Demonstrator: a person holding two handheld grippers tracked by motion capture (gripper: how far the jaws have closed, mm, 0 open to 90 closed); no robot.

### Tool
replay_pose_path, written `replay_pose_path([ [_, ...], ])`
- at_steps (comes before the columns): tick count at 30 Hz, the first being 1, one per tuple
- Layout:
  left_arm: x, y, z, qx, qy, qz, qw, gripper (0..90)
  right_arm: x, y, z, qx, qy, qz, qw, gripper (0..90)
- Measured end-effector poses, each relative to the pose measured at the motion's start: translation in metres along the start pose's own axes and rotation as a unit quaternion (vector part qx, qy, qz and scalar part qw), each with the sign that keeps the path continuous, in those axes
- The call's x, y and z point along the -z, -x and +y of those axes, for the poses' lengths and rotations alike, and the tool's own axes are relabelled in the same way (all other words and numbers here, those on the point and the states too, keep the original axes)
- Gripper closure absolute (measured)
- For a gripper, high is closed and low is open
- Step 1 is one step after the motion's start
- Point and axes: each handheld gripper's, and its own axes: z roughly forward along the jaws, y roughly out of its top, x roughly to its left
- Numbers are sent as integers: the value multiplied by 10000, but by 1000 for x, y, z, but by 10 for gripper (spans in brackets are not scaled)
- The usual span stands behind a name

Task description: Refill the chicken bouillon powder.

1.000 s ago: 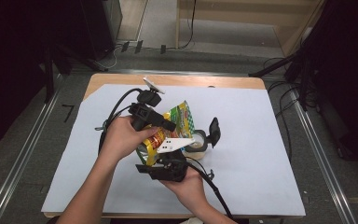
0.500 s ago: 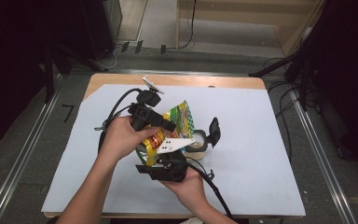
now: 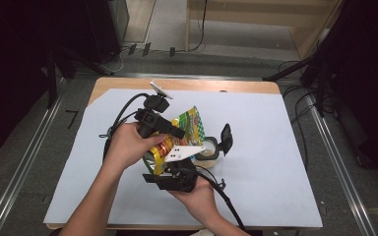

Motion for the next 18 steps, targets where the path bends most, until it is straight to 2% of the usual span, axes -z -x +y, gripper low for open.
replay_pose_path([
  [18,1,1,-1,-10,30,17,10000,770,-1,-1,0,33,0,-11,10000,682],
])
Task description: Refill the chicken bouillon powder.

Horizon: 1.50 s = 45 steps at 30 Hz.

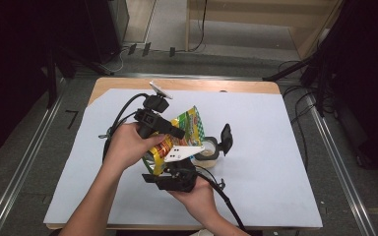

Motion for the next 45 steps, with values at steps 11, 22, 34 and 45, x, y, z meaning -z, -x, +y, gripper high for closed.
replay_pose_path([
  [11,2,0,-2,22,31,13,10000,767,-2,-1,1,28,-13,28,10000,682],
  [22,2,1,-3,19,44,42,10000,766,-3,-1,1,46,-4,23,10000,682],
  [34,2,2,-3,65,25,21,10000,766,-4,-1,0,54,-14,-8,10000,683],
  [45,3,-1,-2,103,76,3,9999,765,-1,-3,3,35,-16,47,10000,684],
])
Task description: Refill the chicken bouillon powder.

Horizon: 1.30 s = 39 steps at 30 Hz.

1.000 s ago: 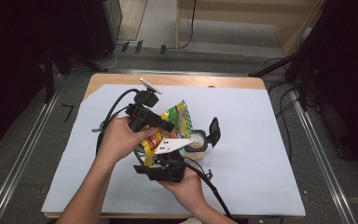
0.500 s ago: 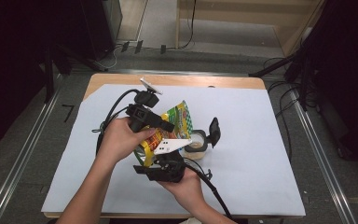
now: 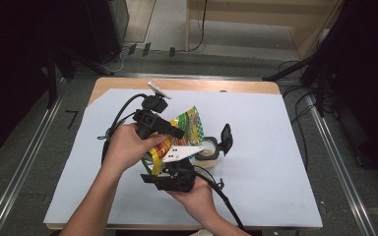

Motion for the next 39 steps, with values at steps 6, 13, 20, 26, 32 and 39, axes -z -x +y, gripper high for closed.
replay_pose_path([
  [6,-1,-1,1,20,59,-53,10000,761,1,0,1,-19,27,13,10000,683],
  [13,0,2,2,-25,72,-67,9999,750,2,1,1,-45,53,49,10000,683],
  [20,1,3,2,0,91,-82,9999,757,2,0,1,-53,77,53,9999,678],
  [26,0,4,3,-26,105,-109,9999,768,2,0,0,-50,57,4,10000,685],
  [32,0,2,6,44,177,-224,9996,746,7,2,3,-145,112,116,9998,686],
  [39,-2,2,8,34,148,-195,9997,756,7,2,3,-198,90,113,9997,686],
])
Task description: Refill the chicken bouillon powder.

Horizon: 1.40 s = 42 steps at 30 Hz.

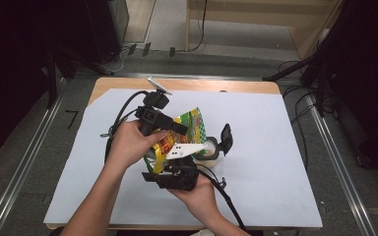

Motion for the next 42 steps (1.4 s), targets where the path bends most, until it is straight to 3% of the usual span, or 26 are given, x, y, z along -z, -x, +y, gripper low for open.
replay_pose_path([
  [15,-3,2,0,-63,-45,63,10000,755,-1,3,-2,-1,-53,-75,10000,687],
  [23,-1,5,1,-90,63,66,9999,753,0,3,-1,120,-39,-147,9998,688],
  [30,-2,0,7,-66,-28,54,10000,755,0,7,3,131,-141,-123,9997,687],
  [42,0,-4,11,4,63,40,10000,756,-2,12,10,187,-158,-143,9996,689],
])
